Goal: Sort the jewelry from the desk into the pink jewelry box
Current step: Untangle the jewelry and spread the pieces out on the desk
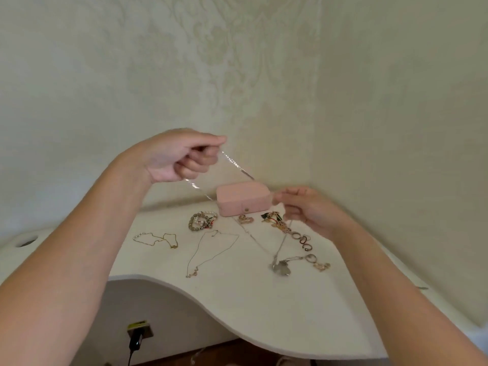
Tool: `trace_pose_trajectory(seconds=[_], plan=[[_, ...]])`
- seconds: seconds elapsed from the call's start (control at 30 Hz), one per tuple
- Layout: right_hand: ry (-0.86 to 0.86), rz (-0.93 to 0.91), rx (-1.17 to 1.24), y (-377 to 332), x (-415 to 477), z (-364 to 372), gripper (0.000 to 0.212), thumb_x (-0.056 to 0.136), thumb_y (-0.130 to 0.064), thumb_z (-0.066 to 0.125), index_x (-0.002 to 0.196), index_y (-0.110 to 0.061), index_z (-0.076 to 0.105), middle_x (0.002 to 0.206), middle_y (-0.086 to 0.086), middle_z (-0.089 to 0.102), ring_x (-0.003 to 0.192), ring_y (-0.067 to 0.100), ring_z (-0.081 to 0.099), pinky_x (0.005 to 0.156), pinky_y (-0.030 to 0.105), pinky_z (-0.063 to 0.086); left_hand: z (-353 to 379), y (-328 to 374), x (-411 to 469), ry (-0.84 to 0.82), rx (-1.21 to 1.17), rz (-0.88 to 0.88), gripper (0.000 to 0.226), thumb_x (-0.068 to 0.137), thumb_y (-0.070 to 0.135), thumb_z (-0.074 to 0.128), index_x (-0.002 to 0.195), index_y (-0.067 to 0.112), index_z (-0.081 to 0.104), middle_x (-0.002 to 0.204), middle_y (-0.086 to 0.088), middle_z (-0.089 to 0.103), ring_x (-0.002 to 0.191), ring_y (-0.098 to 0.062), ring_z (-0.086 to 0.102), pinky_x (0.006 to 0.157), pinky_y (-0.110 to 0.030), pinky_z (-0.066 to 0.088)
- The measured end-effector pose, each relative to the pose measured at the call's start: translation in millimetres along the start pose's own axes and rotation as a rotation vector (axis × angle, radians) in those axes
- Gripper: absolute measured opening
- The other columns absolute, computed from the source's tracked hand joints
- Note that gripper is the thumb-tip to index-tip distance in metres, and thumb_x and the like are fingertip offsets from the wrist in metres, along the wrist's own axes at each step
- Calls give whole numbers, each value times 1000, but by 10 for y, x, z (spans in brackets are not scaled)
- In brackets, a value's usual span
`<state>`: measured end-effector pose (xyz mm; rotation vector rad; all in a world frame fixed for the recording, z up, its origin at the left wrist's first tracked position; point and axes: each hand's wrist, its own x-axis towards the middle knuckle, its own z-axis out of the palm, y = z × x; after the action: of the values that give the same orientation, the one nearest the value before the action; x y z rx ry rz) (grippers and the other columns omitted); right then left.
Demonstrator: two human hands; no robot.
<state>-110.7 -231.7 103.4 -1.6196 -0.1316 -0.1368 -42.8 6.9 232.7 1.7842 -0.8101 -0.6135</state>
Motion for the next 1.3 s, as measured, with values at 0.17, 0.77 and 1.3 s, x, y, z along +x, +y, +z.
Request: trace_pose_trajectory(seconds=[0.17, 0.77, 1.3], plan=[[280, 45, 360, 123, 81, -388, 17, 96, -12, 49, 83, -7, 58, 51, -7, 33, 44, 7, 34, 58, 21, 44, -120, -285, -205, -128, -144, -169, 59, 44, 49, 89, 39, 26, 35, 42, 10, 27, 32, 0, 22, 28, -12, 20], [263, 64, 451, -89, -652, -357, 32, 101, -17, 38, 84, -2, 60, 56, 3, 55, 57, 17, 65, 55, 25, 56, 140, -964, -480, 40, -582, 66, 28, 53, 31, 84, 73, 16, 72, 45, 13, 33, 41, -1, 14, 30, -9, 29], [168, 563, -217, 382, -947, -377, 41, 101, -27, 39, 80, -1, 61, 49, 5, 50, 45, 17, 50, 33, 19, 28, 894, -1765, 157, 432, -747, -265, 27, 99, 4, 31, 89, 10, 55, 41, 8, 32, 30, -1, 26, 27, -10, 17]])
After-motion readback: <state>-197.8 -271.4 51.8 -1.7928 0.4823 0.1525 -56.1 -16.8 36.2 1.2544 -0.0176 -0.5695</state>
